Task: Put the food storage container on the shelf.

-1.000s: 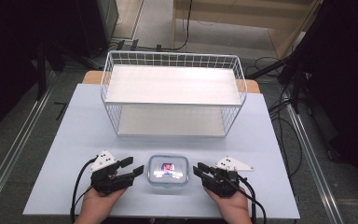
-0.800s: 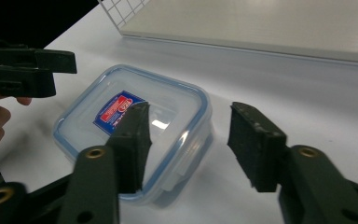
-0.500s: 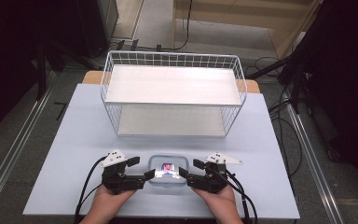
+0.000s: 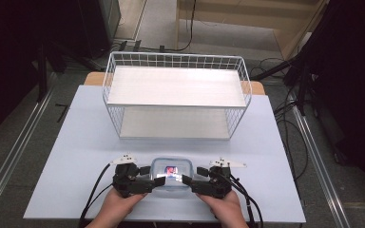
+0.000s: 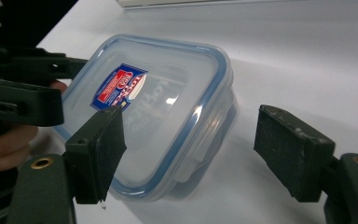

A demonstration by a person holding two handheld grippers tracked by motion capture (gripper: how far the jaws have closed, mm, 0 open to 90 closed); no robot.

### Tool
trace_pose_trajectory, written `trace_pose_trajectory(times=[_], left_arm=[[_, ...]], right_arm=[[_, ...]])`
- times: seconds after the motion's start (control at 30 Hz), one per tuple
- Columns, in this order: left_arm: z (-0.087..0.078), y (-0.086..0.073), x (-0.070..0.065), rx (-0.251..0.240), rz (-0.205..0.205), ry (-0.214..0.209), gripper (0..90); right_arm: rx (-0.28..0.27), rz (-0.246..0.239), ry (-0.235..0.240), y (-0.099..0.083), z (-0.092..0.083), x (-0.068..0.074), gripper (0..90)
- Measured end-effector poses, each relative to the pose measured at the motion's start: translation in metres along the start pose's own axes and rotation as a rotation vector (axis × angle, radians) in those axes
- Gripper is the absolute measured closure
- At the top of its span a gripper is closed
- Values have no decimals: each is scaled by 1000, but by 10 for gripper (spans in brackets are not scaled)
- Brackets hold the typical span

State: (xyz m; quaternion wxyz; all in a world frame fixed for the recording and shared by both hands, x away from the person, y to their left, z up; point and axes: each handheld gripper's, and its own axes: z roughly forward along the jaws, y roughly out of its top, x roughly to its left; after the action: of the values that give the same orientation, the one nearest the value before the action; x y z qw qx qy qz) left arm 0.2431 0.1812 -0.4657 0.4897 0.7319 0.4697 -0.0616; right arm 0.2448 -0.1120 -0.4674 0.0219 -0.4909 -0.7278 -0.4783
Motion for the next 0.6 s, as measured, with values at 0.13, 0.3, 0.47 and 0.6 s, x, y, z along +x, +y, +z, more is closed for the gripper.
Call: trace_pose_trajectory(times=[0.13,0.3,0.47,0.6], left_arm=[[1,-1,4,14,-9,-6,218],[0,-2,7,22,-37,-20,258],[-1,-1,11,22,-64,-39,298],[-3,-1,13,23,-56,-47,321]], right_arm=[[7,31,33,-3,0,-4,243],[15,80,86,-6,1,-12,252],[13,113,143,-8,3,-16,332],[15,119,163,-8,2,-15,373]])
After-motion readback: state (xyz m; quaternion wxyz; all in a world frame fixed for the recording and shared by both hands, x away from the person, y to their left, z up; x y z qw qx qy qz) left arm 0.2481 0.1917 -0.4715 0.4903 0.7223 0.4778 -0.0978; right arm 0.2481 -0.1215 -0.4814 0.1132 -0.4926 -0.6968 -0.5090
